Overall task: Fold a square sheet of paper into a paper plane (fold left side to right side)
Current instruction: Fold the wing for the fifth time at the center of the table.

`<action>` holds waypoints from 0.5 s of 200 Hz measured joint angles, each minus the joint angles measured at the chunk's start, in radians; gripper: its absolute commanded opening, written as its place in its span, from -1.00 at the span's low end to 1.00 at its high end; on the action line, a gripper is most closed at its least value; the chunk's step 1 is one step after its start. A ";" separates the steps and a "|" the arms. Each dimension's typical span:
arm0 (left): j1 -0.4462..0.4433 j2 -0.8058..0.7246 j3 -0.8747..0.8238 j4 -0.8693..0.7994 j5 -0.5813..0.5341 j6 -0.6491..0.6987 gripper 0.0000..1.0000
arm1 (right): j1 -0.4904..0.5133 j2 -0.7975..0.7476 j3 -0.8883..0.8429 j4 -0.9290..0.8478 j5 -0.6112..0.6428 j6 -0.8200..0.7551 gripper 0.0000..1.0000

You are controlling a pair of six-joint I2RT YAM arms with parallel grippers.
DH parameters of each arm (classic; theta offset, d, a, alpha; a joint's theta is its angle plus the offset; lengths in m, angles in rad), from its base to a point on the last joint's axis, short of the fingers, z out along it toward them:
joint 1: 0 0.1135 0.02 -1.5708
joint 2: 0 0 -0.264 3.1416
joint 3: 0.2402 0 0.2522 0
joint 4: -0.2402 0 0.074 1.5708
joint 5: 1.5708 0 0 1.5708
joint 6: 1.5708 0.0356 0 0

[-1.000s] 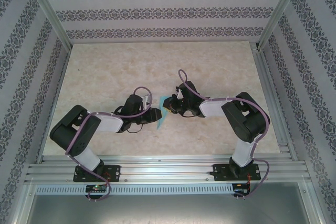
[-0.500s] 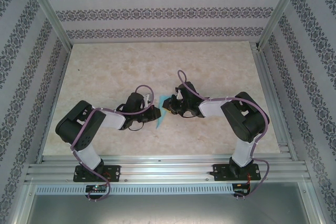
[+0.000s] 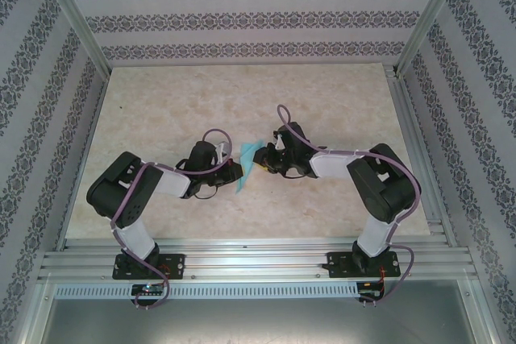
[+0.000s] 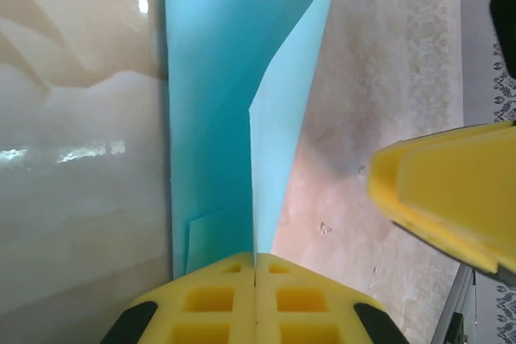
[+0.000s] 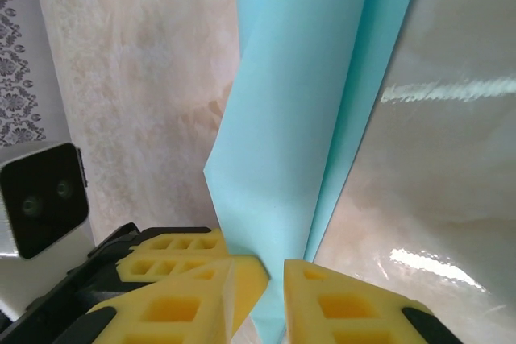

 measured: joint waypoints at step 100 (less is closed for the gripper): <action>0.013 0.013 -0.016 0.050 0.015 -0.019 -1.00 | -0.065 0.084 0.110 -0.080 0.078 -0.036 -0.98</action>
